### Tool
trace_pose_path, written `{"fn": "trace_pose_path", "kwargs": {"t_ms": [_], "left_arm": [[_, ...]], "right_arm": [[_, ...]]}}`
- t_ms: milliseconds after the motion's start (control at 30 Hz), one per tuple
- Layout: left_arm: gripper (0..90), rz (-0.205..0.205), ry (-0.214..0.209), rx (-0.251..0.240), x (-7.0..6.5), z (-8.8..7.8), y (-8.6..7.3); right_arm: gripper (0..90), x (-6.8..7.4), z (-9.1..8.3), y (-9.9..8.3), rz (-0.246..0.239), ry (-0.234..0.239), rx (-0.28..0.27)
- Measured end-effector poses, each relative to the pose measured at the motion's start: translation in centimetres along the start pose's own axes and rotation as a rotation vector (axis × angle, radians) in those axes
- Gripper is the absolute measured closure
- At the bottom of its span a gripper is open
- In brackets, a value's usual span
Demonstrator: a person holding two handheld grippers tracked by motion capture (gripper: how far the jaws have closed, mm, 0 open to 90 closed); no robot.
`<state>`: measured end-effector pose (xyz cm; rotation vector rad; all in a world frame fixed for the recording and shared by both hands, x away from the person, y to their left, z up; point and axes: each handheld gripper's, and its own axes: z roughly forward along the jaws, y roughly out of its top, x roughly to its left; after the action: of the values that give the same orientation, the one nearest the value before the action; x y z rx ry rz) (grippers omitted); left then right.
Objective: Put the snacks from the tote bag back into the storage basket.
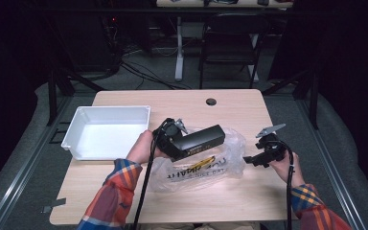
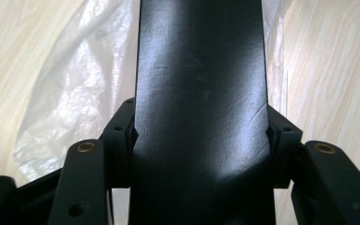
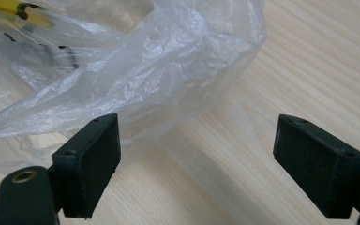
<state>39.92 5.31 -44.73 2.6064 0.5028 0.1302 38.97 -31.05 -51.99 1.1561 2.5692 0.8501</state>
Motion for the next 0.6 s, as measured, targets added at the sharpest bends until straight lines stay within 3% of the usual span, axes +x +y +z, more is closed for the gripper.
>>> {"fn": "trace_pose_path", "kwargs": {"t_ms": [167,267,600], "left_arm": [[43.1,0.002,0.010,-0.001,0.3,-0.7,-0.1],[43.1,0.003,0.008,-0.005,0.4,-1.1,-0.1],[43.1,0.018,0.008,-0.019,0.8,-2.8,0.1]], "right_arm": [[6.7,-0.1,-0.6,-0.2,0.019,-0.032,-0.027],[5.1,-0.3,-0.9,-0.3,0.037,-0.027,-0.050],[4.7,-0.5,-0.8,-0.6,0.057,-0.020,-0.026]]}}
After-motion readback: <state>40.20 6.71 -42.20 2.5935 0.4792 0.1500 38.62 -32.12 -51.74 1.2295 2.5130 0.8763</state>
